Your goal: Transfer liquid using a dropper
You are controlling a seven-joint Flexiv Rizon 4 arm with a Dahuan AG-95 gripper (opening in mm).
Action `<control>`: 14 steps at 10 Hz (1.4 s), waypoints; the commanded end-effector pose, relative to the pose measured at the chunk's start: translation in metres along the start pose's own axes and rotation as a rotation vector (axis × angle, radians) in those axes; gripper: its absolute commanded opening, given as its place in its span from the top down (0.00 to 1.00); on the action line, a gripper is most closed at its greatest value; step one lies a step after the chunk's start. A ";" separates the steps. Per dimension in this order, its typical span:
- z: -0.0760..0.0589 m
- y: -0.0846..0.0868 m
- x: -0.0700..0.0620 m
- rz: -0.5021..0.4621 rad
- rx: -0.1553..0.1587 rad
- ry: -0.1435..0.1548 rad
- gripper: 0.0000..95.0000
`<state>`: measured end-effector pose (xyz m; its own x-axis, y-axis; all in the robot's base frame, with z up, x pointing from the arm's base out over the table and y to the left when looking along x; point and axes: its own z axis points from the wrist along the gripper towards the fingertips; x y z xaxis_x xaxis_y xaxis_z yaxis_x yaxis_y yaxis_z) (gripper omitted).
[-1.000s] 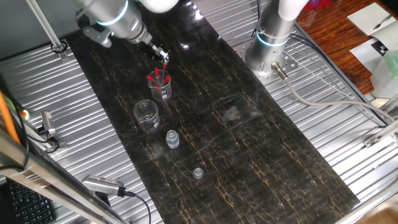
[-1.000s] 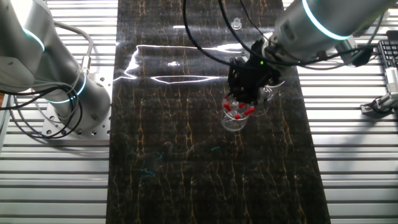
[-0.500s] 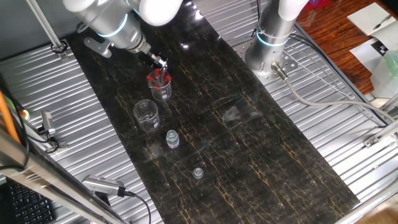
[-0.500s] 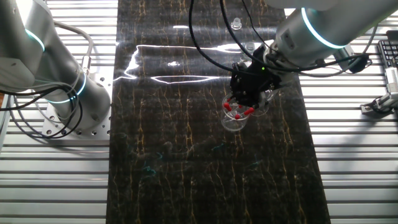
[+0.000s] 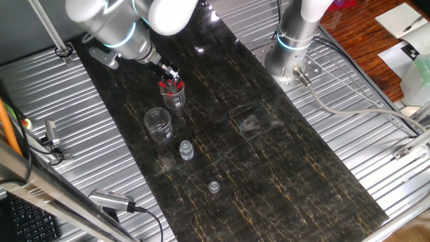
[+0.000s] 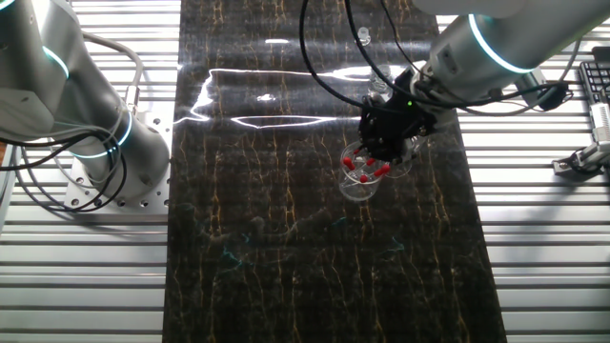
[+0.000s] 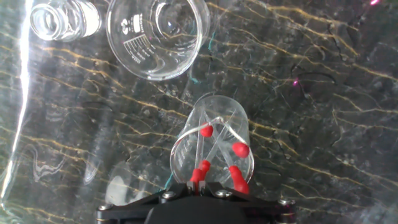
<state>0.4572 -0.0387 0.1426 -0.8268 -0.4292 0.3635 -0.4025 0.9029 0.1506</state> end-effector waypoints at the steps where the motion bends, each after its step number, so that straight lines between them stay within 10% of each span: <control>1: 0.001 0.000 0.000 -0.012 0.000 -0.008 1.00; 12: 0.007 0.003 0.002 -0.038 0.008 -0.001 1.00; 14: 0.007 0.004 0.002 -0.044 0.009 -0.001 0.80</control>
<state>0.4513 -0.0365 0.1372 -0.8078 -0.4694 0.3564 -0.4425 0.8825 0.1593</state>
